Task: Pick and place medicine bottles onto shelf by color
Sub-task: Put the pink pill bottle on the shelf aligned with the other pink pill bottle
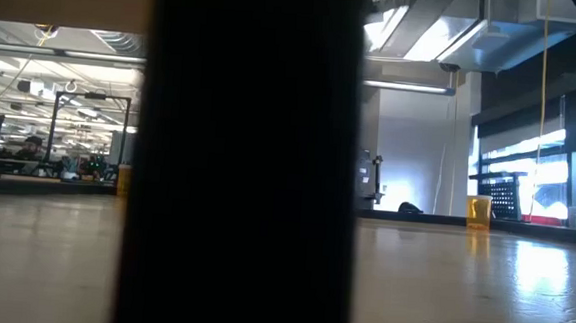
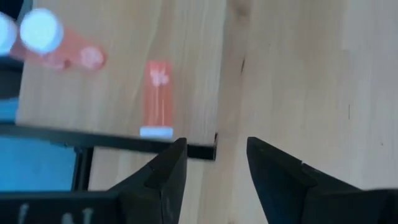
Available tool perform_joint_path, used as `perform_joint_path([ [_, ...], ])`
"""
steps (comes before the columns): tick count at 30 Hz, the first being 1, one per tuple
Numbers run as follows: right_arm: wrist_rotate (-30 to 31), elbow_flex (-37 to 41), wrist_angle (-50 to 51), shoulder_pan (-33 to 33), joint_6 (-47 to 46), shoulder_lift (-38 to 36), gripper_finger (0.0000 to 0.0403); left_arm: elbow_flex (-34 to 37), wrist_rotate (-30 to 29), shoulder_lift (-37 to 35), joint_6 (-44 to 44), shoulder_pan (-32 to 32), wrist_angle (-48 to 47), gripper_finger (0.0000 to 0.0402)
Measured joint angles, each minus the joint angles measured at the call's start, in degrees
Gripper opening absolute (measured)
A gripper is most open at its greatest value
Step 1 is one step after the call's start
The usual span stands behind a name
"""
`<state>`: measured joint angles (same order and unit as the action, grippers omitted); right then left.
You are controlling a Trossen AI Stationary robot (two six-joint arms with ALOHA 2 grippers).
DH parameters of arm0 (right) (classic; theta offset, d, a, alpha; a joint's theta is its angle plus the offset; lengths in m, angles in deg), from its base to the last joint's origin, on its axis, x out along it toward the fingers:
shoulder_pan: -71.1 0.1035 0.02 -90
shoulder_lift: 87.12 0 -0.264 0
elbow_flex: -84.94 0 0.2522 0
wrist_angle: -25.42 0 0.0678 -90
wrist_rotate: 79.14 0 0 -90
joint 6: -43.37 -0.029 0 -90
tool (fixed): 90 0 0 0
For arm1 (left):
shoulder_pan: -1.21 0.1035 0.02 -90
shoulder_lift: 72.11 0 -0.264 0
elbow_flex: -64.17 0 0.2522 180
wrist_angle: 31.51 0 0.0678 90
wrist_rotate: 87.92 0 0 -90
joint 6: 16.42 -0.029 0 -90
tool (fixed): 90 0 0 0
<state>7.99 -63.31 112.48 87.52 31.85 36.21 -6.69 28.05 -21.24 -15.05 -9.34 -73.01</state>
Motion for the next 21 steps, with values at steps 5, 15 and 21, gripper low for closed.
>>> perform_joint_path([
  [5, -0.11, -0.02, -3.48, 0.37, 0.04, 0.00, 0.0169, 0.00, 0.00, 0.00, 0.00, 0.00, -0.05, 0.0149],
  [15, -0.32, -0.02, -5.46, 2.81, 0.01, 3.81, 0.0169, 0.00, 0.01, 0.02, -0.02, 0.00, -0.16, 0.0149],
  [21, -1.62, 0.00, -5.85, 3.65, -1.76, 4.52, 0.0169, 0.00, 0.02, 0.02, -0.02, 0.01, -0.33, 0.0149],
])
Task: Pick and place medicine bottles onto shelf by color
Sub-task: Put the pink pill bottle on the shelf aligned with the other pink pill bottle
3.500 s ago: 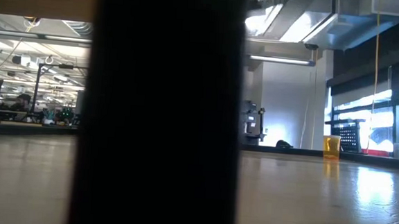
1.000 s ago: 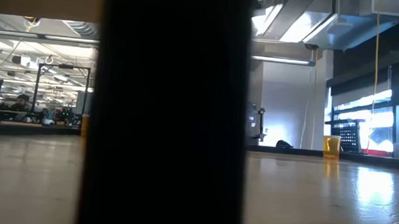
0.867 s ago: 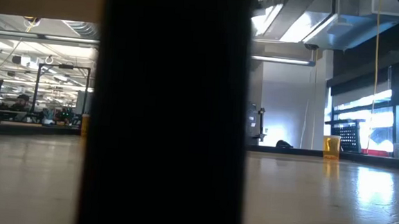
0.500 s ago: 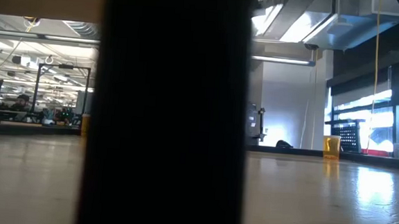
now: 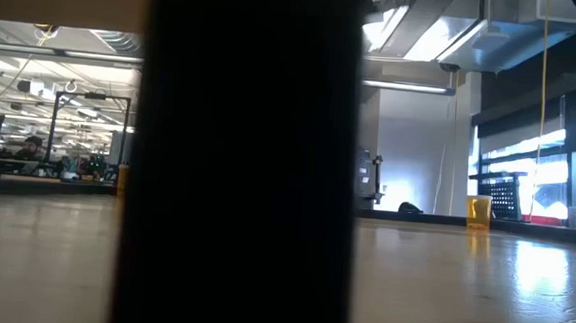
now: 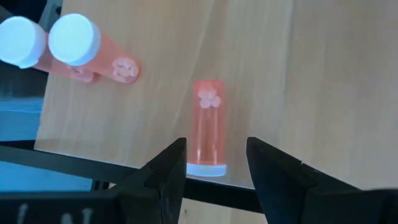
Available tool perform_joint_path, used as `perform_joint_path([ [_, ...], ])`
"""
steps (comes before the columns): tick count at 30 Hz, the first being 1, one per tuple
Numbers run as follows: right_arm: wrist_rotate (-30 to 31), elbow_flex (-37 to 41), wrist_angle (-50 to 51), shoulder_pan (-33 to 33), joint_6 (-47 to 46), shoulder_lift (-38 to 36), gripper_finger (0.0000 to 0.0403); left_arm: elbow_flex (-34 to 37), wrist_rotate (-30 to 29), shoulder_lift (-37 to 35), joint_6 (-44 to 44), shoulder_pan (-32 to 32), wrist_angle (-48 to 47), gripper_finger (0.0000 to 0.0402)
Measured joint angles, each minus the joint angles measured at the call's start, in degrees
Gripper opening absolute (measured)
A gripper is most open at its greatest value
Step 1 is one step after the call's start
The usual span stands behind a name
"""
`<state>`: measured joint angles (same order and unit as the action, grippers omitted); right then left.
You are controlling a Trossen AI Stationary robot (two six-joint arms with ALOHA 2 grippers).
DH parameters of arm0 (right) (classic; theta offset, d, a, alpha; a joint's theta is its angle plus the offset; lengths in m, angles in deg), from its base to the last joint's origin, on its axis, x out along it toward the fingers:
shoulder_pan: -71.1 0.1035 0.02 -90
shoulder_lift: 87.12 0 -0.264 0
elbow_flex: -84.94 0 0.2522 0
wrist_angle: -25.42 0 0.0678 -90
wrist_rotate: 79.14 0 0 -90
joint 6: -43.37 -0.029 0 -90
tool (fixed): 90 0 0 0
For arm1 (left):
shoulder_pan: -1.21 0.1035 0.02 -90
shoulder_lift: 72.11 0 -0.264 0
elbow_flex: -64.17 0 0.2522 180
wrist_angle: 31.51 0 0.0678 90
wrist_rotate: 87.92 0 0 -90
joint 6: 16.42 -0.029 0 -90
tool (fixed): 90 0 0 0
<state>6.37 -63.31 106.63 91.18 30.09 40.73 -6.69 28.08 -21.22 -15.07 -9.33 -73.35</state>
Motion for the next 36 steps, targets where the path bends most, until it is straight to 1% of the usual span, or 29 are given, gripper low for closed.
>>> perform_joint_path([
  [8, -0.07, 0.00, 0.17, 0.78, 0.21, 0.43, 0.0169, 0.00, 0.00, 0.00, -0.02, 0.00, -0.50, 0.0149],
  [15, 1.43, 0.66, 0.61, 0.81, 0.47, 1.33, 0.0169, 0.00, 0.02, -0.02, -0.02, 0.01, -0.81, 0.0149],
  [30, 1.35, 0.57, -0.12, 0.78, 1.71, 2.64, 0.0169, 0.00, 0.22, -0.02, -0.43, 0.00, -1.03, 0.0149],
  [36, 0.29, 0.52, -0.24, 0.72, 1.73, 3.21, 0.0169, 0.00, 0.22, -0.02, -0.44, 0.01, -1.03, 0.0149],
])
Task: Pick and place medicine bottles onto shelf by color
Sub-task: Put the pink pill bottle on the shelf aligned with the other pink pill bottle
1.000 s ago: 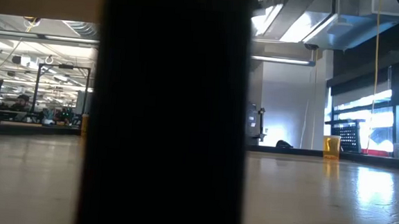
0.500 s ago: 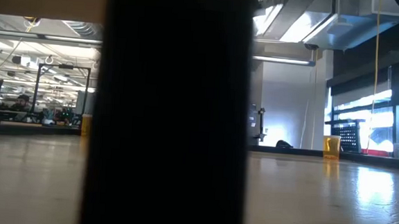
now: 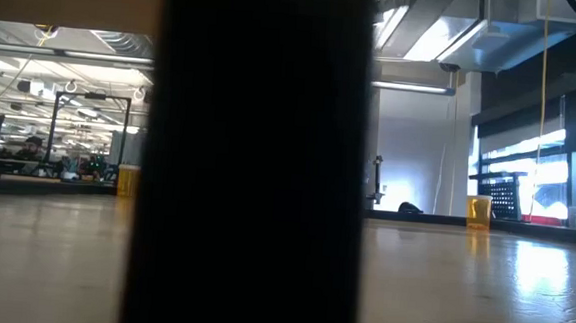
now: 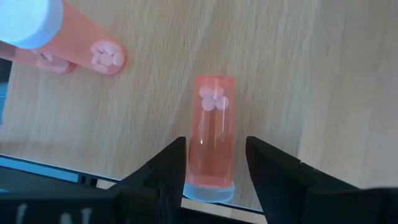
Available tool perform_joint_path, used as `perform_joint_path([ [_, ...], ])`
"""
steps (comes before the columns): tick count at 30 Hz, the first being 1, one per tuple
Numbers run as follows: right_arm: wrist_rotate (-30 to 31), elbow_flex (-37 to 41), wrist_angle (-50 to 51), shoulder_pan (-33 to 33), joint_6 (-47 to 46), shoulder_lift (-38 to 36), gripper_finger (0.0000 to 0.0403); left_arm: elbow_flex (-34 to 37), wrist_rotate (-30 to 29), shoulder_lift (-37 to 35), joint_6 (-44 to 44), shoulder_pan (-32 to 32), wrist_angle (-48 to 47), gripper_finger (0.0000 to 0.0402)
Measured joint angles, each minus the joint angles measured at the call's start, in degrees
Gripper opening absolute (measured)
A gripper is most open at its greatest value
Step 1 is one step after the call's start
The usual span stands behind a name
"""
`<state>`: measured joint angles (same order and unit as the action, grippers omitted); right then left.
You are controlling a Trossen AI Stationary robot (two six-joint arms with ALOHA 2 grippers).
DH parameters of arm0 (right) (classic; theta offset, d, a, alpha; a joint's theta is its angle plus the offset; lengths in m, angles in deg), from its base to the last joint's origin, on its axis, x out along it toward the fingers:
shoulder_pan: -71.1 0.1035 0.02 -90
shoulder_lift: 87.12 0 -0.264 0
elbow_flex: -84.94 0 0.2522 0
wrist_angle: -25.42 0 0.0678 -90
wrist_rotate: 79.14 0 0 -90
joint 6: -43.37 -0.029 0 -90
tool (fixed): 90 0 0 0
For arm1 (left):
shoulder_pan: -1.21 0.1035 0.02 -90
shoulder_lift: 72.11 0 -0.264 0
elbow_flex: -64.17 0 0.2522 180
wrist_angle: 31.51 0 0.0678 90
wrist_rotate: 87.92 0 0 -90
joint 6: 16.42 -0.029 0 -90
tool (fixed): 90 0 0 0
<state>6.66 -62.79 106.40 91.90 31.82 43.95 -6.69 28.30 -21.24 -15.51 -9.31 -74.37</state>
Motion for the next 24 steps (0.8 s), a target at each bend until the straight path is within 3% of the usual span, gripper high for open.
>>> perform_joint_path([
  [24, -0.55, 0.05, -1.93, -0.49, 3.32, 1.47, 0.0169, 0.00, 0.00, 0.00, -0.02, -0.02, 0.02, 0.0149],
])
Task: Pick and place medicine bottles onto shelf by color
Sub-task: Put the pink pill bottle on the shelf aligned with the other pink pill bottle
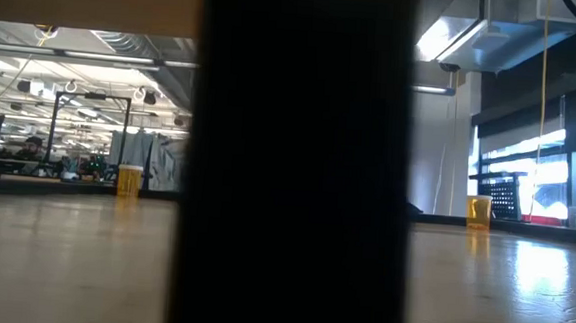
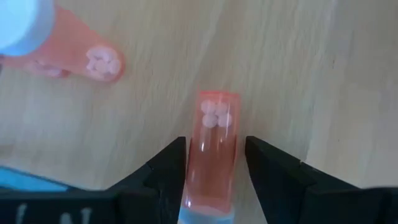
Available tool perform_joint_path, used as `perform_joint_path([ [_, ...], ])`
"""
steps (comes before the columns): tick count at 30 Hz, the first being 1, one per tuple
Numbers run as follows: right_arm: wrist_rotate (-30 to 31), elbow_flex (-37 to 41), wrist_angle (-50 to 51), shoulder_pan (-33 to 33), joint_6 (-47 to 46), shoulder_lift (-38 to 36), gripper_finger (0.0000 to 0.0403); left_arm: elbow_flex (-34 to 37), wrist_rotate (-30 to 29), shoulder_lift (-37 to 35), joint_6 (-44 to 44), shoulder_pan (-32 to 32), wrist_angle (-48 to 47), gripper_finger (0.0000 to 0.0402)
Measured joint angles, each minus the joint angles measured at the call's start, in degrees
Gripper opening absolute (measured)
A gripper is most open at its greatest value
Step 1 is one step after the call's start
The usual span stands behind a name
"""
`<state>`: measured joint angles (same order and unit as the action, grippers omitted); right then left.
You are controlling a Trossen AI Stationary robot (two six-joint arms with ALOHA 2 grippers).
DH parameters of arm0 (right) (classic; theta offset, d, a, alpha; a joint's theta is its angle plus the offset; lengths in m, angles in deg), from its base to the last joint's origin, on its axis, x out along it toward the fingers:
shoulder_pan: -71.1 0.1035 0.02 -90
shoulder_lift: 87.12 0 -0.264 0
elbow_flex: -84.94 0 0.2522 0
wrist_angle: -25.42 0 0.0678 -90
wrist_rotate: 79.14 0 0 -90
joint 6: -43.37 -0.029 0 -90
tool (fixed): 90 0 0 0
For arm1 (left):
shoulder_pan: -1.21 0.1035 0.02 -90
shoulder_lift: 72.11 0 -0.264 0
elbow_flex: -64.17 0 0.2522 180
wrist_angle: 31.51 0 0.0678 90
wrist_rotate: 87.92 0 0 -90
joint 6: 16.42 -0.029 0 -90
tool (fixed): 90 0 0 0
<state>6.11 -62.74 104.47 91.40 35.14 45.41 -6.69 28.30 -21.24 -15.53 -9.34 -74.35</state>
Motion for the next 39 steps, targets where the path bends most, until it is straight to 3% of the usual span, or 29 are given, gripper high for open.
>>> perform_joint_path([
  [11, -0.03, -0.07, -0.03, -0.64, -0.11, 0.32, 0.0165, 0.00, 0.02, 0.00, 0.00, 0.01, -0.02, 0.0149],
  [22, -0.07, -0.49, 0.21, -1.21, -0.52, 0.43, 0.0097, 0.00, 0.00, 0.00, 0.00, 0.02, -0.02, 0.0149],
  [39, -3.97, -1.05, 1.32, -3.20, -3.61, 0.58, 0.0103, 0.00, 0.00, 0.00, 0.00, 0.01, -0.02, 0.0149],
])
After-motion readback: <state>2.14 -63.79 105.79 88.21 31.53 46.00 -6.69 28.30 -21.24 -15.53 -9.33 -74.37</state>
